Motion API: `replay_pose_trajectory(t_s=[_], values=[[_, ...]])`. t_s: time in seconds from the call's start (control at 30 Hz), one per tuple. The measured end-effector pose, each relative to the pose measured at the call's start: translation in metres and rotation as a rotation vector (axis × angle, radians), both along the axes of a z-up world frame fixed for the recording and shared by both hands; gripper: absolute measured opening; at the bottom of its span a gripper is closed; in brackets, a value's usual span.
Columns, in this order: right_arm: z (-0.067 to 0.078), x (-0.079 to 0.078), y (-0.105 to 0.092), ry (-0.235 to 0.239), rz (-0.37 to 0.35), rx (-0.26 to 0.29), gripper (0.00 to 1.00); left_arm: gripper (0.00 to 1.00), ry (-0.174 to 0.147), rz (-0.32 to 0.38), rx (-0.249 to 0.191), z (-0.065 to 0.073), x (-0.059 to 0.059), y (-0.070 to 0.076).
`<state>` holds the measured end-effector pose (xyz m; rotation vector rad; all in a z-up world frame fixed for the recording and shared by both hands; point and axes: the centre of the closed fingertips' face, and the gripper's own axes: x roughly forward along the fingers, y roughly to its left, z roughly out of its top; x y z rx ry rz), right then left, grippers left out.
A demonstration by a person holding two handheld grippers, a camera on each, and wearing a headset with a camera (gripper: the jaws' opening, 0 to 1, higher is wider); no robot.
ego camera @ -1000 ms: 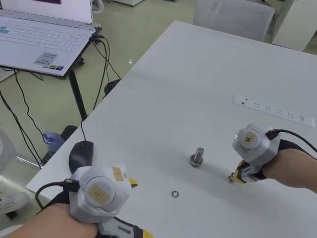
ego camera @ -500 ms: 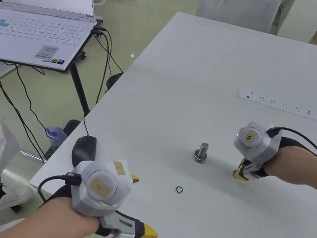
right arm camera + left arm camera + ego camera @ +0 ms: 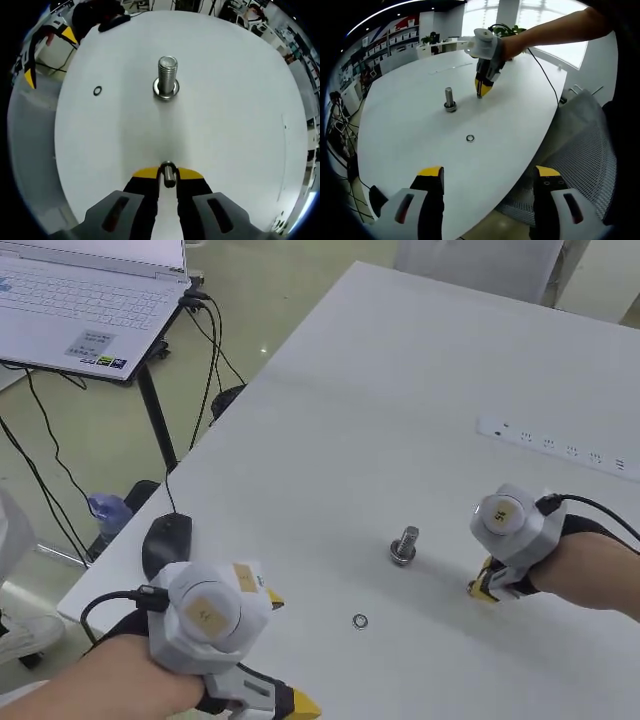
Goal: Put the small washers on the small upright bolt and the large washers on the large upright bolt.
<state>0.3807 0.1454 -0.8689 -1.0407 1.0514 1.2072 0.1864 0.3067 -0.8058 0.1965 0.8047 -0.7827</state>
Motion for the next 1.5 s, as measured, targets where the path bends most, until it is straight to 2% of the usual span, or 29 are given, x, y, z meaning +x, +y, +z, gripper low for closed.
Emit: replay_pose_trajectory(t_s=[0.07,0.13,0.2,0.47,0.63,0.9,1.13,1.23,1.3,1.5], values=[[0.000,0.000,0.000,0.005,-0.003,0.004,0.14,0.72,-0.004,0.002,-0.001,0.001,0.001,0.001],[0.002,-0.001,0.001,0.026,-0.028,0.027,0.21,0.73,-0.008,0.004,-0.001,0.002,0.002,0.001],[0.006,0.003,0.001,0.008,-0.015,0.035,0.25,0.74,-0.010,0.005,-0.003,0.002,0.002,0.001],[0.027,0.004,0.003,-0.005,0.001,0.046,0.25,0.74,-0.018,-0.010,-0.004,0.005,0.002,-0.002],[0.038,-0.002,0.016,-0.015,0.025,0.076,0.27,0.74,-0.025,-0.016,-0.007,0.008,0.001,-0.004],[0.050,-0.027,0.046,-0.018,0.111,0.102,0.27,0.74,-0.037,-0.022,-0.013,0.012,-0.002,-0.005],[0.052,-0.052,0.072,0.007,0.174,0.122,0.26,0.75,-0.042,-0.024,-0.017,0.013,-0.009,-0.007],[0.050,-0.064,0.085,0.028,0.202,0.134,0.26,0.76,-0.048,-0.016,-0.021,0.014,-0.010,-0.008],[0.047,-0.071,0.092,0.035,0.229,0.128,0.26,0.77,-0.052,-0.013,-0.039,0.016,-0.011,-0.011],[0.036,-0.086,0.112,0.049,0.288,0.126,0.26,0.79,-0.065,-0.014,-0.032,0.016,-0.013,-0.013]])
